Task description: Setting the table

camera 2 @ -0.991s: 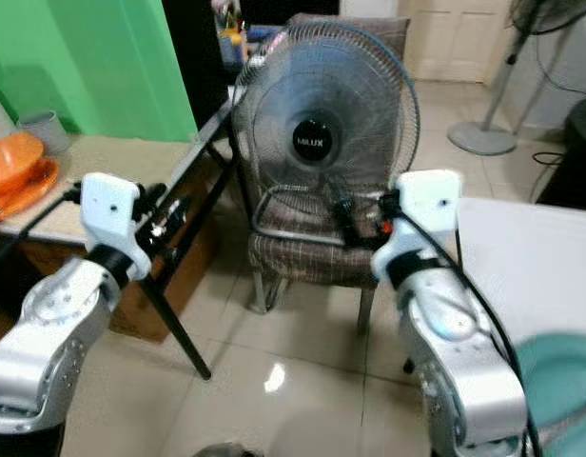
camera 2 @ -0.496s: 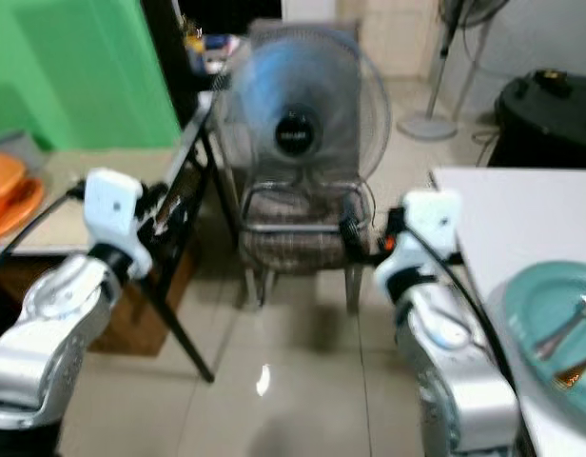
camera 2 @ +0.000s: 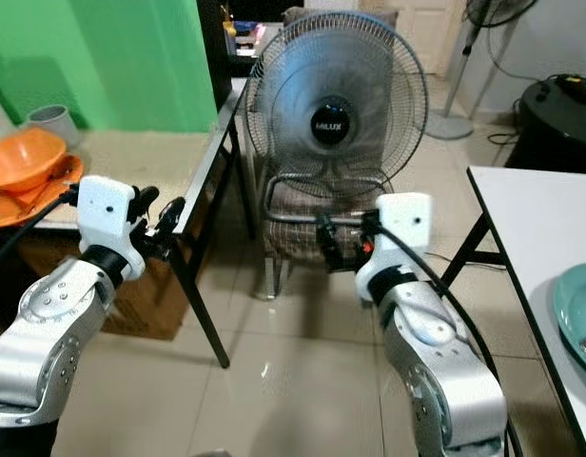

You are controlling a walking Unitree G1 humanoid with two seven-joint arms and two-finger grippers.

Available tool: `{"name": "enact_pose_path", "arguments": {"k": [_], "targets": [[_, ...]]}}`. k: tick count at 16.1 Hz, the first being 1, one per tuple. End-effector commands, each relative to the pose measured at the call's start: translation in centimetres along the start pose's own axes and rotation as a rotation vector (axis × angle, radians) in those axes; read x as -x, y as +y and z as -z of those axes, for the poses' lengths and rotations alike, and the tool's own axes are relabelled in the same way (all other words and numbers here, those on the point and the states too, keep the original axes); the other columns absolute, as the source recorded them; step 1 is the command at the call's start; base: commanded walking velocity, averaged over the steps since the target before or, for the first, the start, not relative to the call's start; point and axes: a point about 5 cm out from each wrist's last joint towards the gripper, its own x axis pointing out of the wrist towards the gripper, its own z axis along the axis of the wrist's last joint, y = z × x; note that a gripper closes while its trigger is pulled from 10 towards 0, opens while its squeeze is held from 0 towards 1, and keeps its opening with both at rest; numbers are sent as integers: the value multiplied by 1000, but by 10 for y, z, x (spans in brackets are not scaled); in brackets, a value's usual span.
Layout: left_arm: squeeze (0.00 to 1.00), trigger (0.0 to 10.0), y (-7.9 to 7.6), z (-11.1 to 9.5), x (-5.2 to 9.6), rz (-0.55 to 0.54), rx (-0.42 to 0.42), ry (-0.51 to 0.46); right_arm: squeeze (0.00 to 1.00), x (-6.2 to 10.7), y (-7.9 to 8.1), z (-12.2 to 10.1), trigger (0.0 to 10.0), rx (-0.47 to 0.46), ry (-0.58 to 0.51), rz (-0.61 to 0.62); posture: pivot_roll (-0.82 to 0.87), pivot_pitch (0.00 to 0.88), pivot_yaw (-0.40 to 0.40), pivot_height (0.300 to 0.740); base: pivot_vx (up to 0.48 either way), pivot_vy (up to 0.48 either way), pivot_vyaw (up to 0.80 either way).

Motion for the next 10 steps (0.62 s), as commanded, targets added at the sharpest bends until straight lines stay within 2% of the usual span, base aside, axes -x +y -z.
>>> {"name": "enact_pose_path", "arguments": {"k": [1,4,7,10], "targets": [[0,10000,-4,-2,-2,8,1,-11,0,-1,-8,-1,10000,22,10,31,10,0,49,740,0,304,0],[0,10000,-8,-1,-2,2,11,-12,0,-4,-7,-6,10000,47,5,10,1,0,46,740,0,306,0],[0,10000,-8,2,1,7,24,-5,0,-1,-7,-7,10000,54,8,14,-19,0,58,740,0,307,0],[0,10000,-9,0,-3,31,11,-3,0,3,-11,-5,10000,53,19,43,-25,0,71,740,0,304,0]]}}
